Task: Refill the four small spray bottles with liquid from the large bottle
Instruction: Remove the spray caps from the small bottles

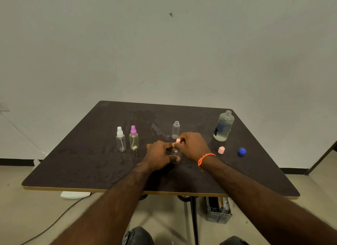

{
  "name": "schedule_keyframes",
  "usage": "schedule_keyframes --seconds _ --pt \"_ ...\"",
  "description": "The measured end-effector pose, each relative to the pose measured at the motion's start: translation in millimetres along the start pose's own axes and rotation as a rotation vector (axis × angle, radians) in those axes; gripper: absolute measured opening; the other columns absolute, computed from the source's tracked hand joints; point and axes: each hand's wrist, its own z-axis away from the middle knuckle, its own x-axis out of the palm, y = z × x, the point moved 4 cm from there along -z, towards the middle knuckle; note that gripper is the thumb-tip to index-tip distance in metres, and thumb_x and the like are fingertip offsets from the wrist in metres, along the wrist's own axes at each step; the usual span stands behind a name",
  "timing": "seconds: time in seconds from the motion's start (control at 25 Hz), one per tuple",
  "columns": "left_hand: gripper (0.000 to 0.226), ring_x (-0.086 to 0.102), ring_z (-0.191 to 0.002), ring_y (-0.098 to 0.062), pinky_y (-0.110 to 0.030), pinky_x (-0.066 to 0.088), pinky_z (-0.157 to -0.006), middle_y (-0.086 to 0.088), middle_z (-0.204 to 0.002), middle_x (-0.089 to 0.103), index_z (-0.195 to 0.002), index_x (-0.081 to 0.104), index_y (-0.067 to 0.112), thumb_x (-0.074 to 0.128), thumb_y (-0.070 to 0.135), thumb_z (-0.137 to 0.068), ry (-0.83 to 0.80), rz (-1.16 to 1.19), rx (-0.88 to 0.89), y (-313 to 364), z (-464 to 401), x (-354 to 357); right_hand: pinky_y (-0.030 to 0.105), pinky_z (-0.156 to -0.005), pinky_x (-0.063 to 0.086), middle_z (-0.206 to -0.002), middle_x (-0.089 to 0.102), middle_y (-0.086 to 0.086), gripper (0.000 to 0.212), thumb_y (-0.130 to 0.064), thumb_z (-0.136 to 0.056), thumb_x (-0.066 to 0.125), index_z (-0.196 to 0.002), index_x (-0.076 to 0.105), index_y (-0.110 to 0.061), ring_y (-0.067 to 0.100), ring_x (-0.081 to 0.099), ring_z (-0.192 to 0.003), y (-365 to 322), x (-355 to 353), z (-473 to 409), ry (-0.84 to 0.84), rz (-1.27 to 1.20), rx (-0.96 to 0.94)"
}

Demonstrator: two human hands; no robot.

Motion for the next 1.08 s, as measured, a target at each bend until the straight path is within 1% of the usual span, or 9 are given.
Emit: schedule_keyframes --seconds 0.2,0.32,0.44,0.52,0.68,0.76,0.88,1.0,1.08 --pt "0.04 0.061 -0.12 -0.007 -0.038 0.021 -0.102 0.017 -0.115 0.076 -0.125 0.072 0.039 0.079 0.049 -0.087 0.018 -0.02 0.003 -1.6 -3.9 2.1 0.04 -0.087 0.055 -0.107 0.073 0.006 0.023 -0.012 -0.087 0.059 -0.105 0.073 -0.012 0.023 0.067 -0.099 -2.5 0.4 -1.5 -0.104 -0.019 -0.095" --pt "0.036 0.06 -0.119 -0.007 -0.036 0.018 -0.099 0.018 -0.113 0.076 -0.122 0.072 0.04 0.079 0.047 -0.088 -0.001 -0.026 0.012 -2.5 -4.5 2.1 0.039 -0.089 0.054 -0.116 0.068 0.002 0.038 -0.023 -0.084 0.064 -0.121 0.062 -0.016 0.02 0.063 -0.104 -4.3 -0.8 1.7 -0.094 -0.072 -0.083" --pt "0.032 0.061 -0.119 -0.009 -0.036 0.019 -0.099 0.016 -0.111 0.076 -0.117 0.074 0.037 0.079 0.046 -0.088 0.007 -0.023 -0.004 -3.9 -4.2 2.3 0.041 -0.077 0.054 -0.094 0.066 -0.001 0.028 -0.039 -0.085 0.064 -0.1 0.064 -0.016 0.018 0.061 -0.085 -5.8 -2.4 0.5 -0.043 0.046 -0.048" --pt "0.035 0.06 -0.121 -0.009 -0.036 0.017 -0.1 0.017 -0.114 0.075 -0.12 0.073 0.038 0.08 0.046 -0.087 -0.006 -0.02 -0.01 -2.8 -4.1 2.4 0.046 -0.077 0.054 -0.086 0.066 0.003 0.016 -0.028 -0.088 0.058 -0.089 0.065 -0.013 0.022 0.061 -0.08 -9.7 -4.9 -0.4 -0.061 0.057 -0.083" --pt "0.036 0.06 -0.121 -0.009 -0.037 0.018 -0.098 0.019 -0.114 0.075 -0.119 0.072 0.04 0.08 0.049 -0.085 -0.013 -0.043 0.001 -1.3 -4.9 1.3 0.038 -0.093 0.051 -0.117 0.069 0.006 0.03 -0.01 -0.086 0.057 -0.114 0.069 -0.012 0.022 0.063 -0.107 -13.4 -7.3 0.7 -0.172 0.012 -0.141" --pt "0.036 0.06 -0.119 -0.008 -0.038 0.02 -0.099 0.02 -0.111 0.075 -0.12 0.072 0.041 0.079 0.049 -0.085 -0.014 -0.038 -0.005 -3.3 -4.7 2.8 0.038 -0.091 0.052 -0.116 0.068 0.002 0.032 -0.02 -0.086 0.062 -0.117 0.066 -0.015 0.02 0.062 -0.105 -10.0 -8.3 1.1 -0.116 -0.005 -0.098" --pt "0.034 0.062 -0.115 -0.008 -0.041 0.025 -0.099 0.02 -0.106 0.075 -0.116 0.074 0.038 0.08 0.05 -0.085 -0.008 -0.044 -0.014 -5.2 -5.0 4.3 0.042 -0.078 0.054 -0.091 0.066 0.0 0.025 -0.04 -0.088 0.063 -0.096 0.063 -0.017 0.018 0.061 -0.084 -1.9 -6.2 -1.3 -0.064 0.049 0.002" --pt "0.037 0.061 -0.116 -0.007 -0.04 0.023 -0.098 0.02 -0.111 0.076 -0.118 0.073 0.04 0.08 0.051 -0.084 -0.008 -0.048 -0.011 -5.6 -5.1 5.0 0.049 -0.078 0.053 -0.086 0.067 0.011 0.019 -0.023 -0.091 0.056 -0.087 0.067 -0.007 0.027 0.061 -0.08 -9.4 -7.5 -1.7 -0.122 0.058 -0.099" --pt "0.036 0.061 -0.115 -0.008 -0.04 0.024 -0.098 0.019 -0.109 0.076 -0.117 0.074 0.039 0.08 0.052 -0.083 0.001 -0.05 -0.013 -6.1 -4.7 4.8 0.046 -0.088 0.052 -0.103 0.07 0.016 0.019 -0.009 -0.089 0.054 -0.097 0.071 -0.003 0.03 0.063 -0.096 -13.0 -9.2 -1.8 -0.198 0.042 -0.171"
